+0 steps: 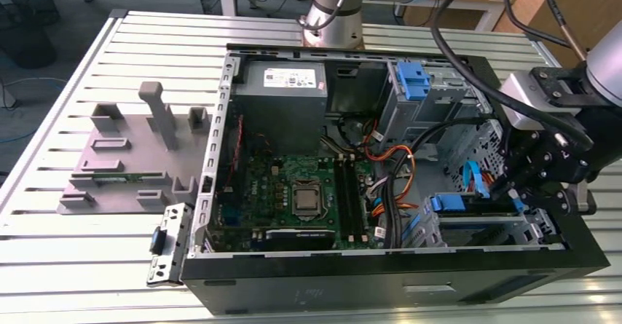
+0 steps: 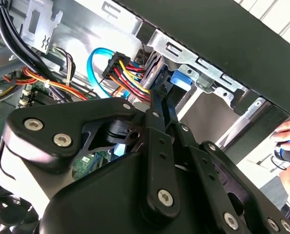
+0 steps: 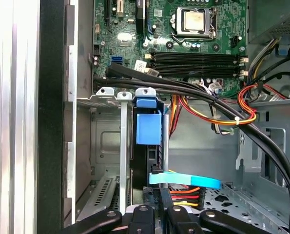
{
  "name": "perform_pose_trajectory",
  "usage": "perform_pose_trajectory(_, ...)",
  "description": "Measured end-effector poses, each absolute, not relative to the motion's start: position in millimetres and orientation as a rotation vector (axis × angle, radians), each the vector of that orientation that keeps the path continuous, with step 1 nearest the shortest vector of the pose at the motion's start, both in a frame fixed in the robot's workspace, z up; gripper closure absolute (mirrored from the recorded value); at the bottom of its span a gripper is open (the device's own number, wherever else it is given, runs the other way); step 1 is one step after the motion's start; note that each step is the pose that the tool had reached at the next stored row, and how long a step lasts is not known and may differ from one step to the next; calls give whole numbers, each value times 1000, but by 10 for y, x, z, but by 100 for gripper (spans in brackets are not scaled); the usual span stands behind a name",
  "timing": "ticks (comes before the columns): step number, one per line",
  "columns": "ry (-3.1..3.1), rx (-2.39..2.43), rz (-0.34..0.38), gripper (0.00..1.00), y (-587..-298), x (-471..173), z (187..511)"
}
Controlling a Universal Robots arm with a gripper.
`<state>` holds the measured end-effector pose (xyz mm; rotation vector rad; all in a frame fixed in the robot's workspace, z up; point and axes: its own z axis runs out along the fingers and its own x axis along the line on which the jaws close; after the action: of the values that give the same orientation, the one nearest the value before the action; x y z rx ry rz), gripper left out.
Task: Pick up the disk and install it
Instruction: 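Insert the second disk wire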
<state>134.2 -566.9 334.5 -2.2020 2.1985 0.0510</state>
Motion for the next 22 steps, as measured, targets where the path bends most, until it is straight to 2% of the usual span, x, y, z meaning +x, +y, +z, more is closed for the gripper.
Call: perform_pose_trajectory(22, 2200, -2200, 51, 83, -5663, 1335, 3281)
